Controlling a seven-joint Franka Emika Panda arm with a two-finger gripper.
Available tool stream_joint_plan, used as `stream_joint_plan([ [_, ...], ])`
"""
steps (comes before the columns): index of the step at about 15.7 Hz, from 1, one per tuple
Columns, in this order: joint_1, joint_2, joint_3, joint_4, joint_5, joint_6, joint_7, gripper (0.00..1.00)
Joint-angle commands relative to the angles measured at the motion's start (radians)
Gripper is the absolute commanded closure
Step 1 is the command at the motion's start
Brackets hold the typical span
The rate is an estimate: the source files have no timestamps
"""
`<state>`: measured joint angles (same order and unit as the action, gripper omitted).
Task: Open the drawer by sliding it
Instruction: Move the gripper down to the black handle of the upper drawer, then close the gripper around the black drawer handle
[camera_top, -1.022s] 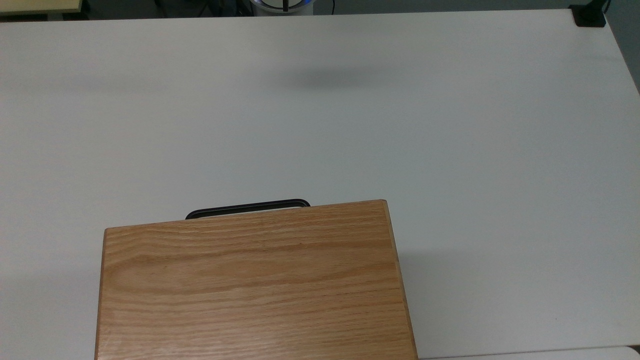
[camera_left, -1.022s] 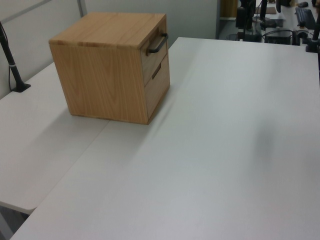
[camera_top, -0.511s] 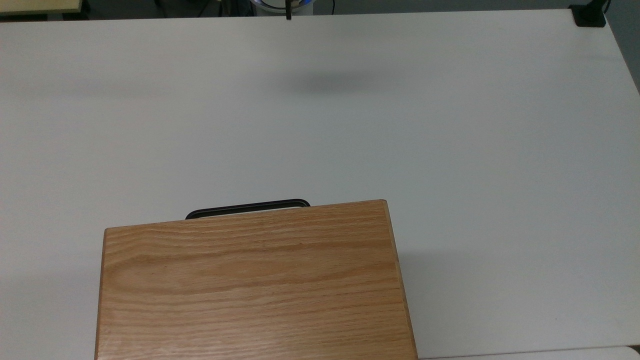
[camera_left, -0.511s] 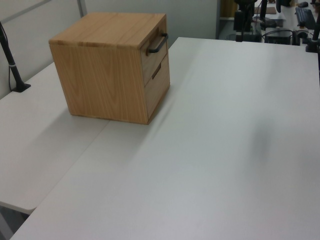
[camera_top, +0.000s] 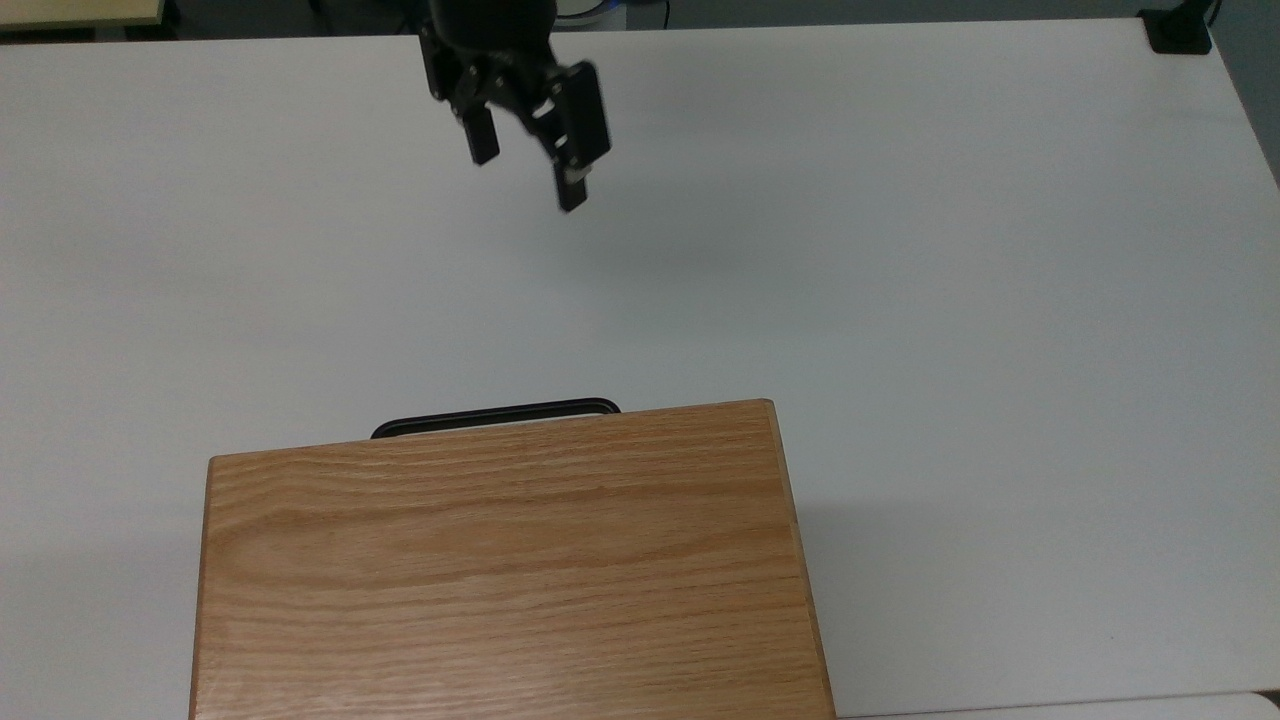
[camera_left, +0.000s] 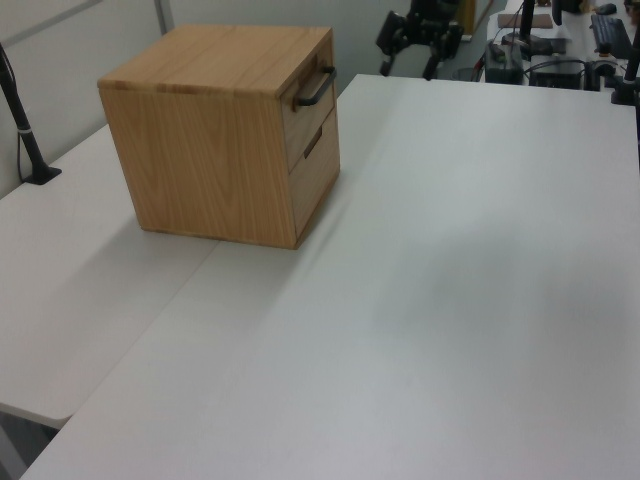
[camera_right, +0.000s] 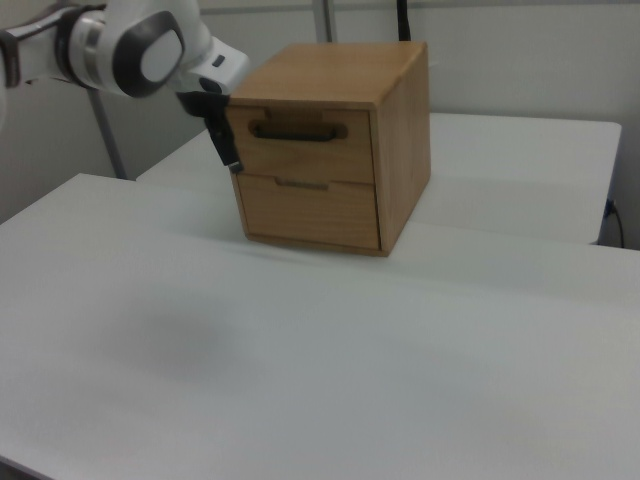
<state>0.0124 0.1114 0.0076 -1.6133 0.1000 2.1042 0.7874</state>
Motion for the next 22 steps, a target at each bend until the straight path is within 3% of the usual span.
stream_joint_plan([
  [1, -0.011, 0.057, -0.004, -0.004, 0.021, 0.230, 0.379, 0.03],
  [3, -0.009, 0.105, -0.004, 0.000, 0.004, 0.339, 0.518, 0.05],
  [9, -0.011, 0.232, -0.006, 0.082, 0.012, 0.448, 0.532, 0.15],
  [13, -0.008, 0.287, -0.006, 0.099, 0.006, 0.580, 0.562, 0.26],
  [17, -0.008, 0.295, -0.006, 0.099, 0.006, 0.612, 0.564, 0.44],
  [20, -0.009, 0.294, -0.006, 0.098, 0.006, 0.611, 0.555, 0.73],
  [22, -0.015, 0.286, -0.024, 0.095, 0.015, 0.611, 0.549, 0.81],
])
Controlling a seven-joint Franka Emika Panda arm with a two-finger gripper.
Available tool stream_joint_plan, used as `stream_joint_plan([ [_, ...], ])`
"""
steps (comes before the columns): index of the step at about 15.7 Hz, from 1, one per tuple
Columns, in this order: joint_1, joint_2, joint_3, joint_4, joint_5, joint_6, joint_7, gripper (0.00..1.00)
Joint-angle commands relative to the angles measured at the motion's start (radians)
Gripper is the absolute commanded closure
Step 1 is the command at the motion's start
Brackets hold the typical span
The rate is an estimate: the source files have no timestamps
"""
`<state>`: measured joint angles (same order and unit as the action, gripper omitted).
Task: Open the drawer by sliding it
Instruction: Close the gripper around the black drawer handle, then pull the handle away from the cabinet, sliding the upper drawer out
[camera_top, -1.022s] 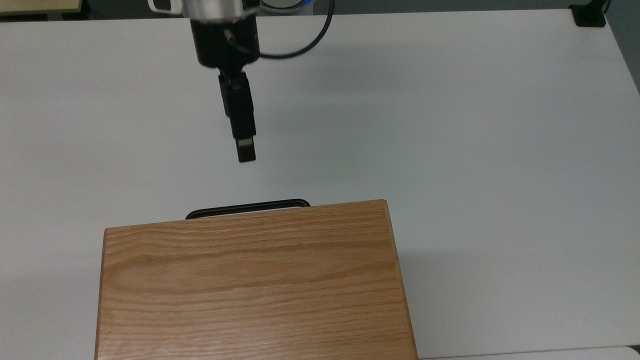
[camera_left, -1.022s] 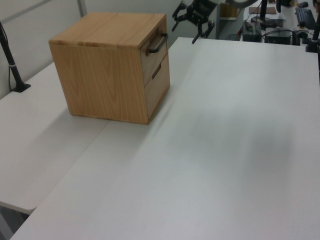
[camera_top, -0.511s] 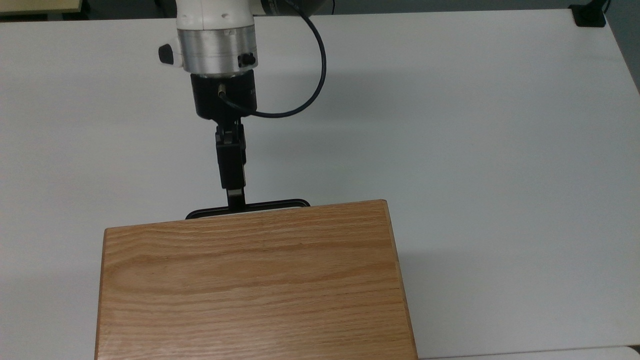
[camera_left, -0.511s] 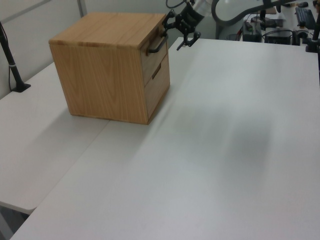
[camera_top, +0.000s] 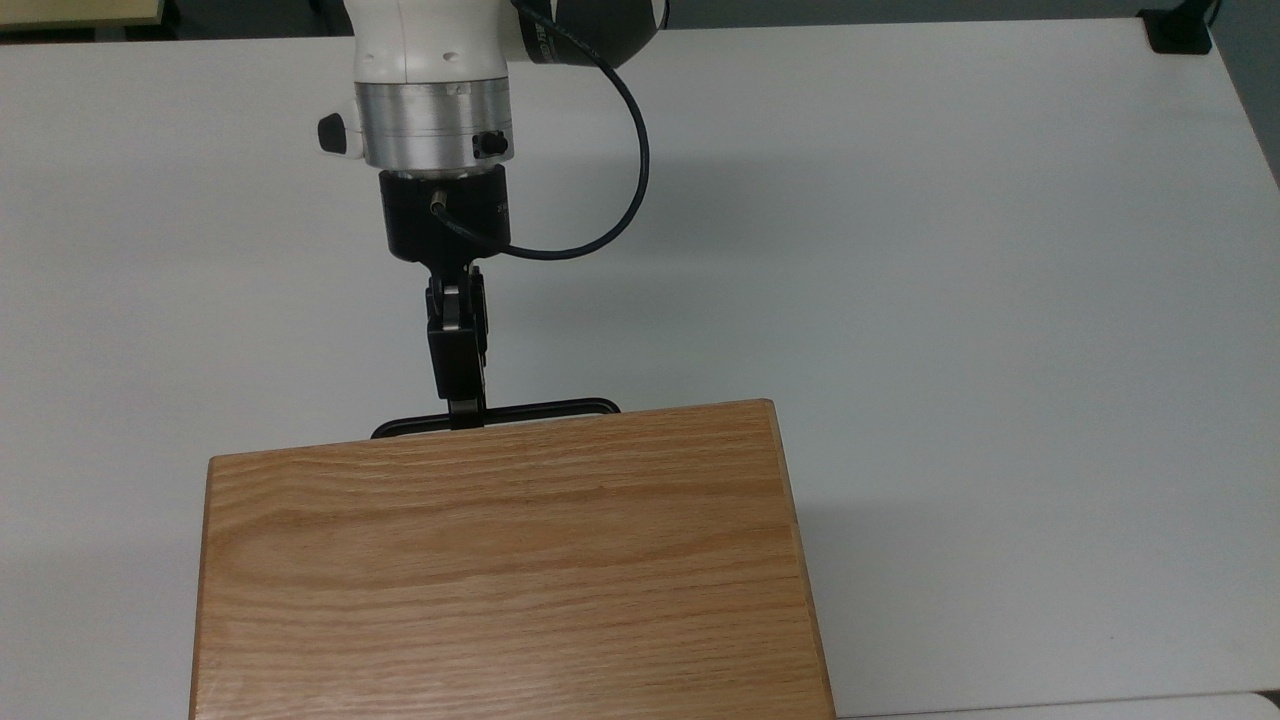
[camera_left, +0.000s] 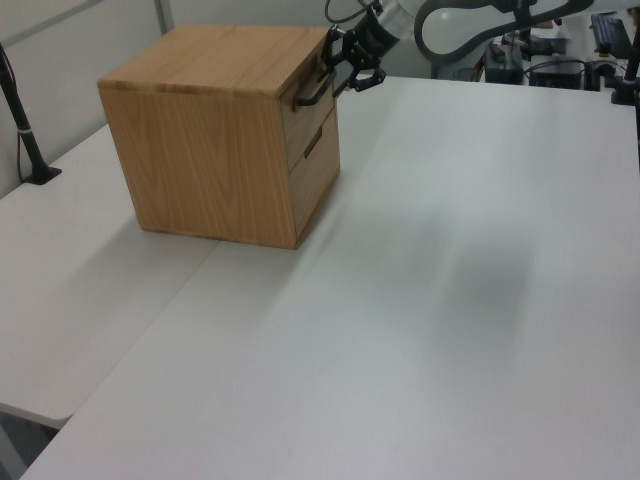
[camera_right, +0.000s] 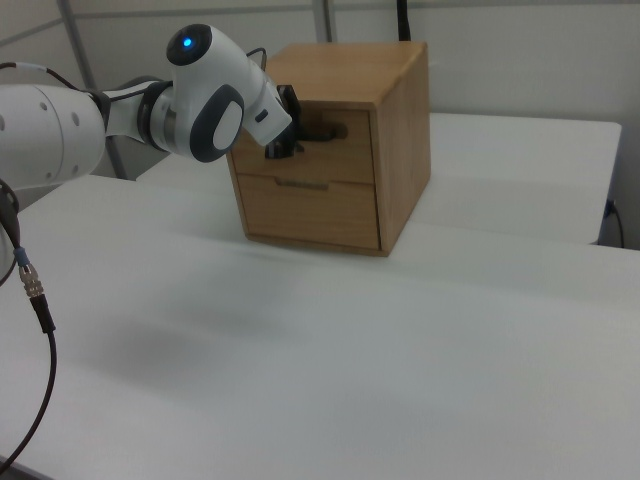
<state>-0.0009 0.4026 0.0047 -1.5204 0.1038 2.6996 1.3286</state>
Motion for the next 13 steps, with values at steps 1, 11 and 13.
stream_joint_plan([
  [1, -0.004, -0.014, -0.029, -0.004, 0.014, 0.014, 0.001, 0.86],
  [11, 0.013, -0.260, -0.028, -0.323, 0.118, 0.009, -0.212, 0.99],
  [13, 0.015, -0.329, -0.028, -0.401, 0.163, 0.006, -0.281, 0.99],
])
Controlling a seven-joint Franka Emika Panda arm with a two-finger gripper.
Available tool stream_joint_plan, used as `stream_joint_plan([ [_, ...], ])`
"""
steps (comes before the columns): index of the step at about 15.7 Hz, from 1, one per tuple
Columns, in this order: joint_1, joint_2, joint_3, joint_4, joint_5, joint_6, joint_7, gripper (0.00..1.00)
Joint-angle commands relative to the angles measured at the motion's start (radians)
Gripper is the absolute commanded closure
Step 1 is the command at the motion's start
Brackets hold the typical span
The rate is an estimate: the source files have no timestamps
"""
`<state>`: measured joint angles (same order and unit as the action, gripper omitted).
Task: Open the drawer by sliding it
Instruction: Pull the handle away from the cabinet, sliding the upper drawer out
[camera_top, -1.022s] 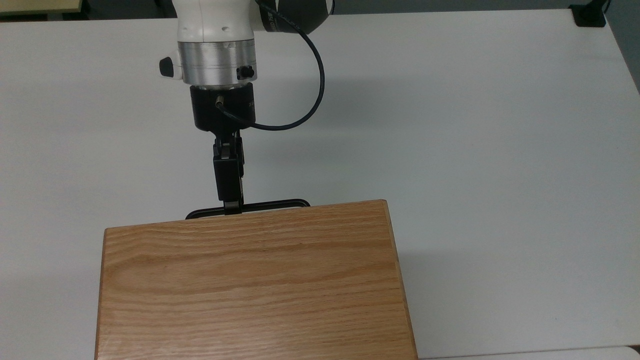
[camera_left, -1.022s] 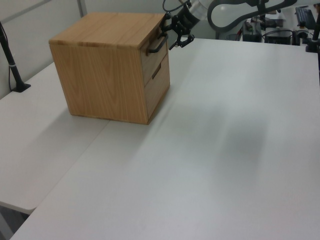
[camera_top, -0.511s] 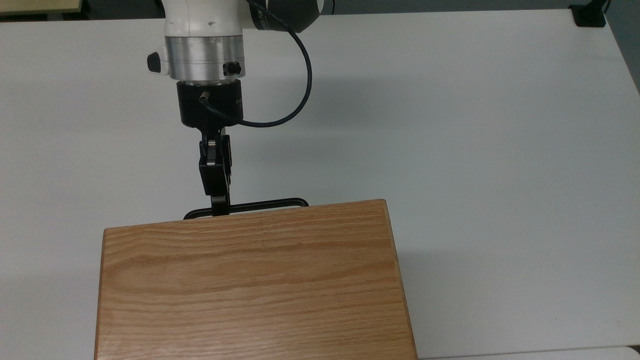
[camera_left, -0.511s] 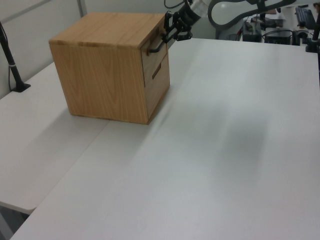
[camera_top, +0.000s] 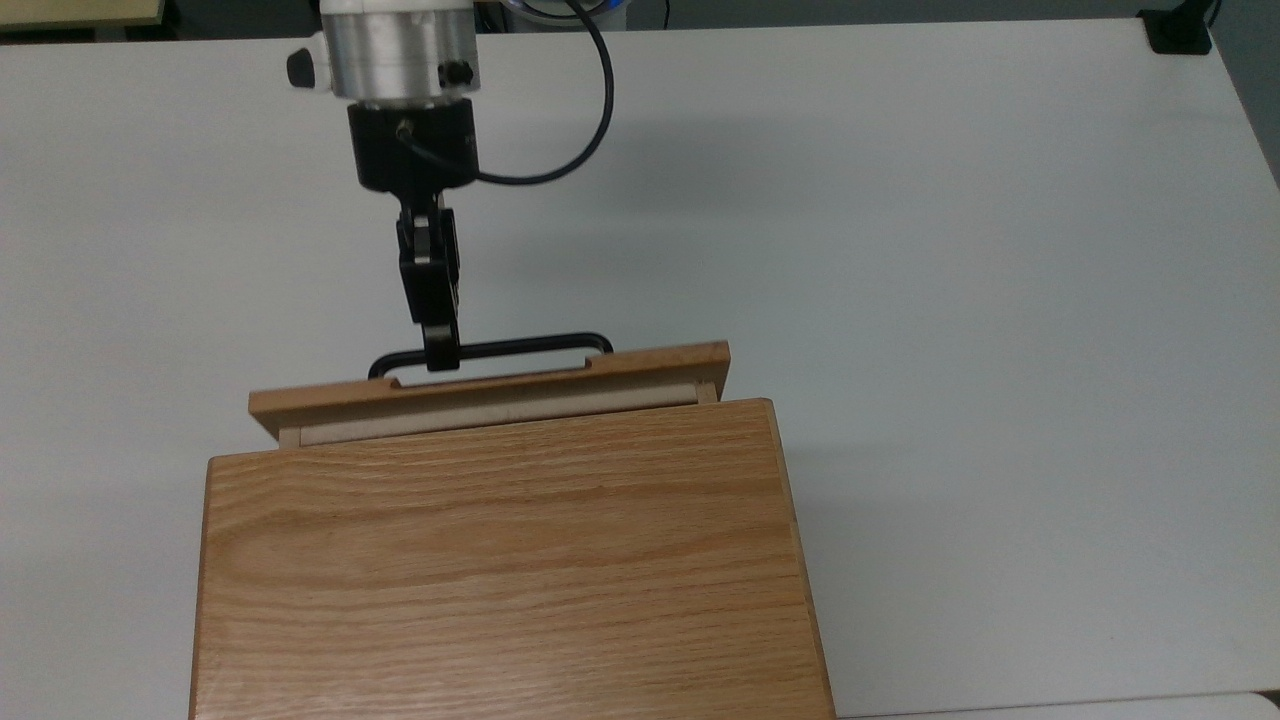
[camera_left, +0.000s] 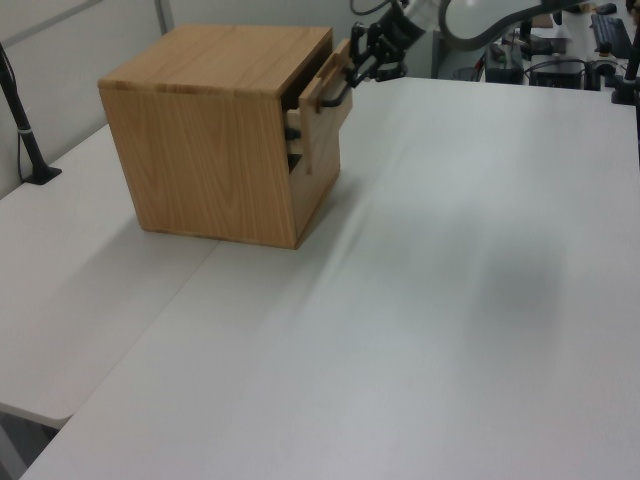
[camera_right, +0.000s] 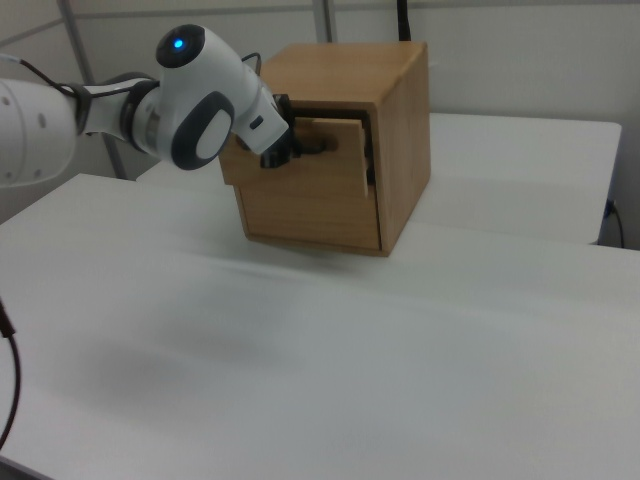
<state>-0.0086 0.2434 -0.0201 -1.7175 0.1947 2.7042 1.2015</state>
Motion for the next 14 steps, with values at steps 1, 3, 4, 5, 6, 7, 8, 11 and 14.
stream_joint_plan([
  [1, 0.022, -0.203, -0.003, -0.238, 0.101, 0.000, -0.192, 0.99],
  [3, 0.021, -0.262, -0.007, -0.286, 0.173, -0.035, -0.287, 0.99],
  [4, 0.021, -0.282, -0.020, -0.290, 0.211, -0.079, -0.334, 0.99],
  [5, 0.021, -0.305, -0.035, -0.294, 0.242, -0.124, -0.379, 0.99],
  [6, 0.021, -0.328, -0.049, -0.295, 0.262, -0.171, -0.413, 0.98],
  [7, 0.021, -0.351, -0.066, -0.303, 0.270, -0.222, -0.443, 0.98],
  [8, 0.021, -0.378, -0.081, -0.312, 0.270, -0.266, -0.466, 0.98],
  [11, 0.019, -0.432, -0.104, -0.336, 0.272, -0.398, -0.537, 0.98],
  [14, 0.015, -0.437, -0.106, -0.333, 0.270, -0.466, -0.571, 0.88],
])
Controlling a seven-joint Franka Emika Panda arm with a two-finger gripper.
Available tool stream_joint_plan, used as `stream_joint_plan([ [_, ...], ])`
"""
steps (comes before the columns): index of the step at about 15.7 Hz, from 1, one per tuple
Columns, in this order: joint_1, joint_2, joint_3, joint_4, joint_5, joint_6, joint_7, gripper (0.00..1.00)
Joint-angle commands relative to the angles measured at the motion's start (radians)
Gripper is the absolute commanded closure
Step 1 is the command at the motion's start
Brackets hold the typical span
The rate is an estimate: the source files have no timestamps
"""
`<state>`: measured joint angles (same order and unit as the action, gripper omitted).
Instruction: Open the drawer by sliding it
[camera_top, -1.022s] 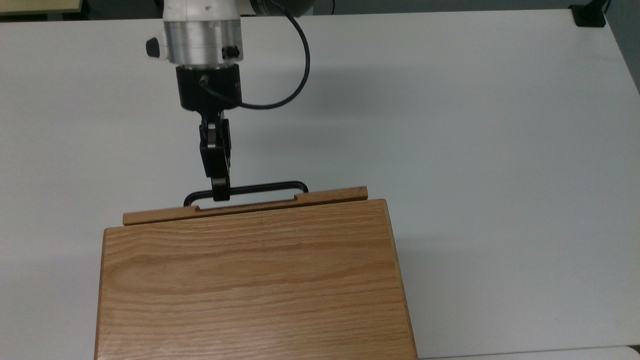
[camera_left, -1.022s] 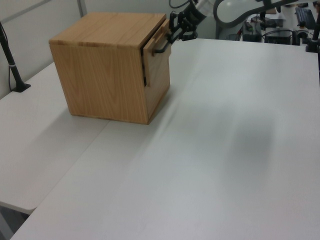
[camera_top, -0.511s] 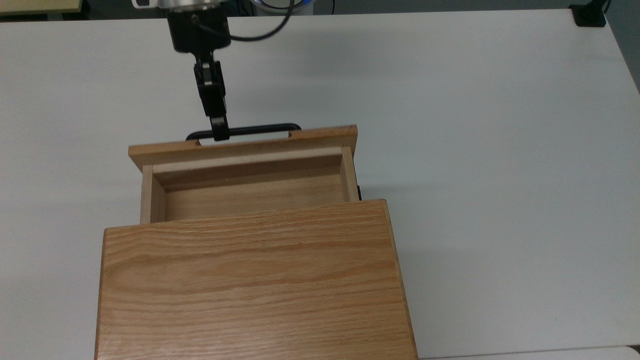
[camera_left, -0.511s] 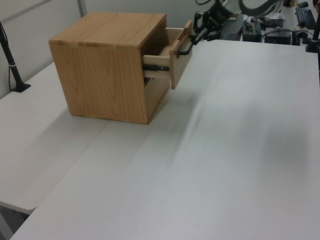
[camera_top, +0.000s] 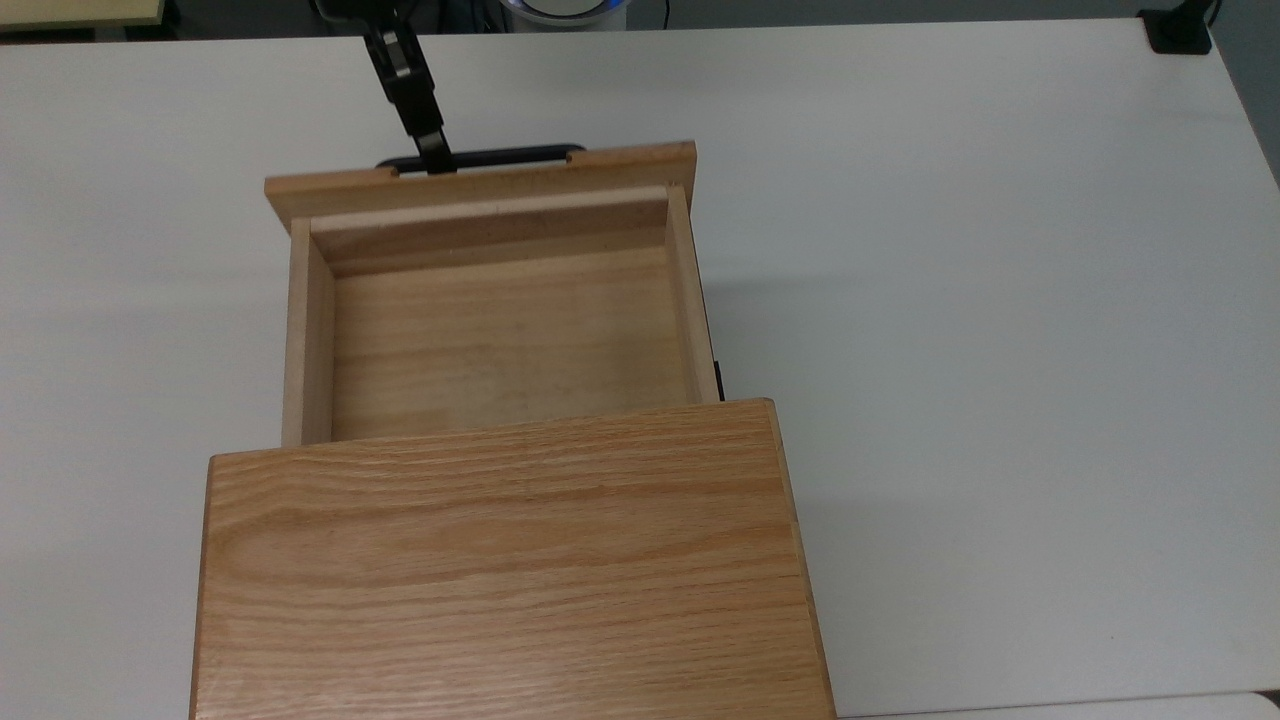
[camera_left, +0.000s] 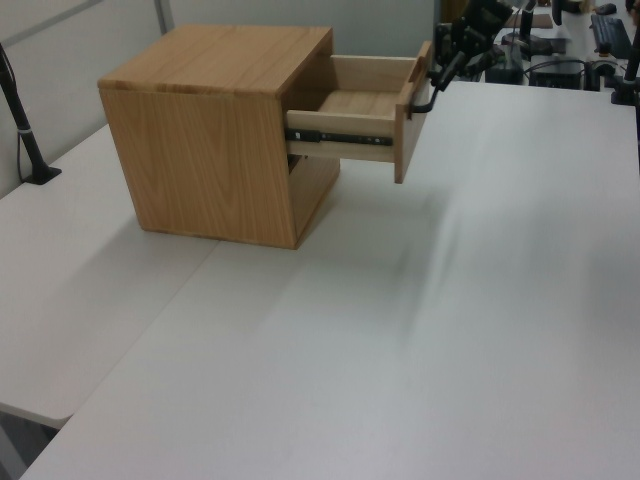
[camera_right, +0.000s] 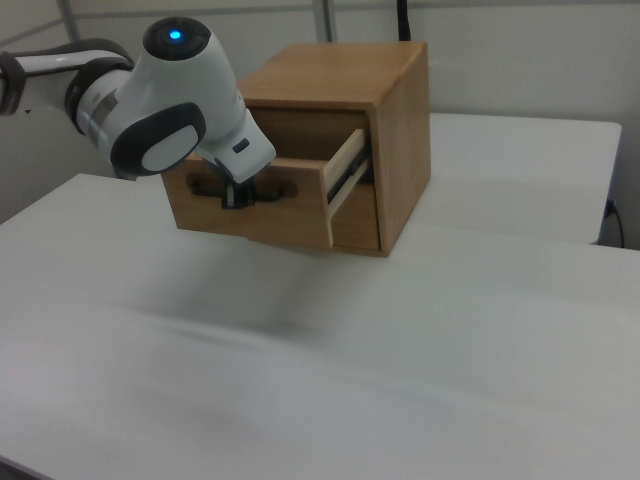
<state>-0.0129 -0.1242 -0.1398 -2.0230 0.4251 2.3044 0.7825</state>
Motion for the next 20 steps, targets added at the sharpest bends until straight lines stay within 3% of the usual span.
stream_joint_plan([
  [1, 0.016, -0.068, 0.013, -0.028, 0.040, -0.089, -0.163, 0.74],
  [2, 0.016, -0.066, 0.013, -0.026, 0.040, -0.109, -0.167, 0.61],
  [4, 0.019, -0.066, 0.013, -0.017, 0.035, -0.138, -0.169, 0.21],
  [6, 0.022, -0.063, 0.013, 0.024, 0.024, -0.190, -0.176, 0.00],
  [9, 0.022, -0.058, 0.022, 0.128, -0.017, -0.357, -0.296, 0.00],
  [11, 0.027, -0.045, 0.042, 0.208, -0.093, -0.492, -0.414, 0.00],
  [13, 0.025, -0.003, 0.126, 0.301, -0.228, -0.601, -0.500, 0.00],
  [15, 0.025, 0.037, 0.169, 0.368, -0.342, -0.675, -0.512, 0.00],
  [20, 0.010, 0.078, 0.253, 0.402, -0.488, -0.779, -0.624, 0.00],
])
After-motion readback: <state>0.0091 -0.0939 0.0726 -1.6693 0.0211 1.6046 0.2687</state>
